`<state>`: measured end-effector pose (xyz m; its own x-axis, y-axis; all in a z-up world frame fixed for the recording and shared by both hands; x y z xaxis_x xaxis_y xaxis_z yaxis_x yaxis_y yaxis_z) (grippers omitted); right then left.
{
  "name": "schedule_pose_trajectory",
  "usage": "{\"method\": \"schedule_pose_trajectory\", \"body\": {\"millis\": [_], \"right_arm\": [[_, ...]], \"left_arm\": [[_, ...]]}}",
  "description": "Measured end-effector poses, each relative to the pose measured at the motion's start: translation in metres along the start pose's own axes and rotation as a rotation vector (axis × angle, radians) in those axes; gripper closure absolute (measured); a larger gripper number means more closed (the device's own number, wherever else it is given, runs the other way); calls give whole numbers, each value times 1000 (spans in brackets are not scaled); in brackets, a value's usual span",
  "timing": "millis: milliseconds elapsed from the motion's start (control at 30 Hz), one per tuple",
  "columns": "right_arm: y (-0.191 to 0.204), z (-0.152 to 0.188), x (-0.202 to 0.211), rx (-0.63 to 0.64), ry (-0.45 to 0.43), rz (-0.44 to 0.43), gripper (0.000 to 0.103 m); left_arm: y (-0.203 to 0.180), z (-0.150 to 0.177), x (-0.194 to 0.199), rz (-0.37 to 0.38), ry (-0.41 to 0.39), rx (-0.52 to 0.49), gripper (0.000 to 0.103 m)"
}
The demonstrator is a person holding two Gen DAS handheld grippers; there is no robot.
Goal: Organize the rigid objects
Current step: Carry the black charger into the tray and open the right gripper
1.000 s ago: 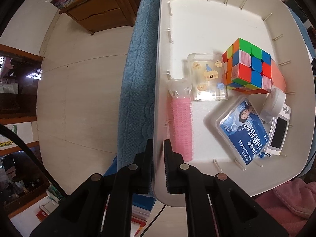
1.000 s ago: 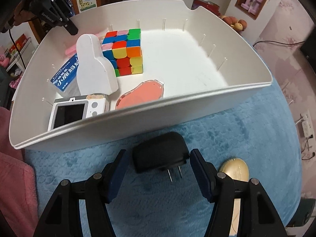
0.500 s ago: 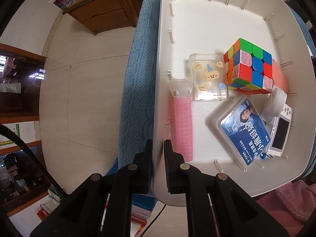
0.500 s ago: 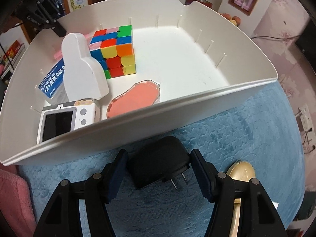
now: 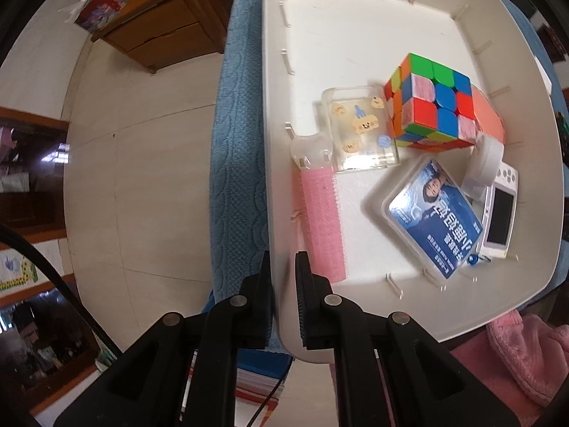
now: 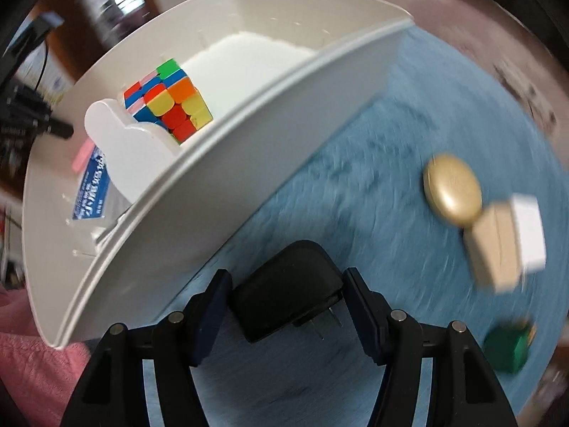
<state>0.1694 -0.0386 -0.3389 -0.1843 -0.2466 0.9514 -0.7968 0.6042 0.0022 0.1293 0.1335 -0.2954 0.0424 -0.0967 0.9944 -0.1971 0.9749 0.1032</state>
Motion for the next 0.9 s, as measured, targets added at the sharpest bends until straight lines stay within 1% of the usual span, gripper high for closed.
{"method": "schedule_pose_trajectory", "body": {"millis": [100, 200, 300, 467, 567, 733, 800, 900], "right_arm": [[10, 16, 5, -114, 7, 9, 39], [19, 31, 9, -257, 5, 6, 39], [27, 43, 13, -346, 5, 16, 39], [37, 65, 24, -527, -10, 48, 39], [41, 86, 34, -627, -12, 82, 39], [48, 104, 62, -766, -76, 142, 39], [49, 105, 71, -797, -100, 168, 39], [47, 110, 98, -840, -155, 204, 39]], "left_arm": [[-1, 0, 0, 11, 9, -22, 93], [-2, 0, 0, 25, 12, -40, 93], [-2, -1, 1, 33, 11, -59, 93], [-4, 0, 1, 48, 15, -76, 93], [-2, -1, 1, 64, 20, -73, 93], [0, -2, -1, 86, 30, -81, 93], [-1, -2, -2, 93, 35, -99, 93], [-2, -3, -5, 98, 50, -135, 93]]}}
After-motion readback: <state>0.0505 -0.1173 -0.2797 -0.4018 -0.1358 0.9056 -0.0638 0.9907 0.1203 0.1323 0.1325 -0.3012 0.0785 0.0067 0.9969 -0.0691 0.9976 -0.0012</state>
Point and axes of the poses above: each gripper's, at about its wrist camera, not at the fingertips, and x roughly against the way its jaws point, y to its left, z to its underside, the point moved 10 cm from there along -x, roughly the way its jaws point, and after that the axes turned 15 degrees about x, right-handed, at the moved point
